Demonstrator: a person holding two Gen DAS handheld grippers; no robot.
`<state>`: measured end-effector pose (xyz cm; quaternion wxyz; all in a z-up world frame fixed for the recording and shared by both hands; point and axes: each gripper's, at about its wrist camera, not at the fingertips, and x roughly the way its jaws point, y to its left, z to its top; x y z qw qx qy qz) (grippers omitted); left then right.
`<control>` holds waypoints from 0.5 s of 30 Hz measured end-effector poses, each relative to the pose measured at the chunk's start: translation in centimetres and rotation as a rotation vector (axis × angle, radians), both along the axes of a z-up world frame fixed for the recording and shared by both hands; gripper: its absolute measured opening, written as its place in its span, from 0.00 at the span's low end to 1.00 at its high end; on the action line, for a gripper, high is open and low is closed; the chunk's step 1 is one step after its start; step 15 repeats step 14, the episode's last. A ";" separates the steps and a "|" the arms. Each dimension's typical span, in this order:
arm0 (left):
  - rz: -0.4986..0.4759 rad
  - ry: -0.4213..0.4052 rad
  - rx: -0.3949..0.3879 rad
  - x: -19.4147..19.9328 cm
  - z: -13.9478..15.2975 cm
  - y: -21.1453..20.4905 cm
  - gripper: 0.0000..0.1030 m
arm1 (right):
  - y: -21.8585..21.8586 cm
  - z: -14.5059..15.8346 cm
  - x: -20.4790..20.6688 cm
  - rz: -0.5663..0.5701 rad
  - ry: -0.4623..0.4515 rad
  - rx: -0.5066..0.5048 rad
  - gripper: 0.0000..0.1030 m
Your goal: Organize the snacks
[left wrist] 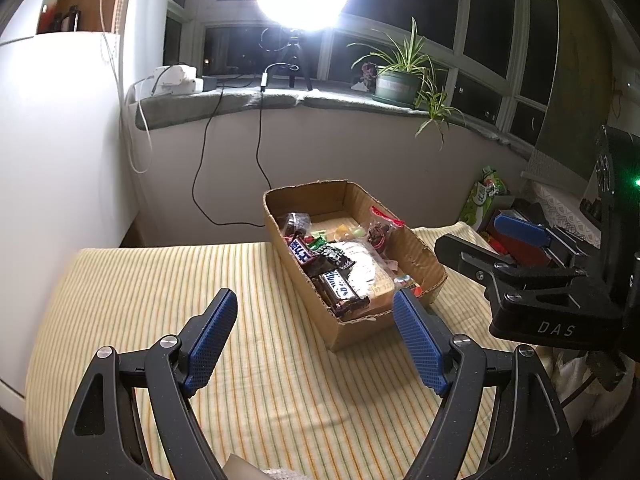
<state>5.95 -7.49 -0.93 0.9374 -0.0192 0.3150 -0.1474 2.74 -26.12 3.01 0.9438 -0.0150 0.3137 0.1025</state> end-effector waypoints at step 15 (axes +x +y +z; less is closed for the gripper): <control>-0.001 -0.005 -0.002 -0.2 -0.1 0.0 0.78 | -0.2 -0.4 0.1 0.001 0.005 -0.003 1.00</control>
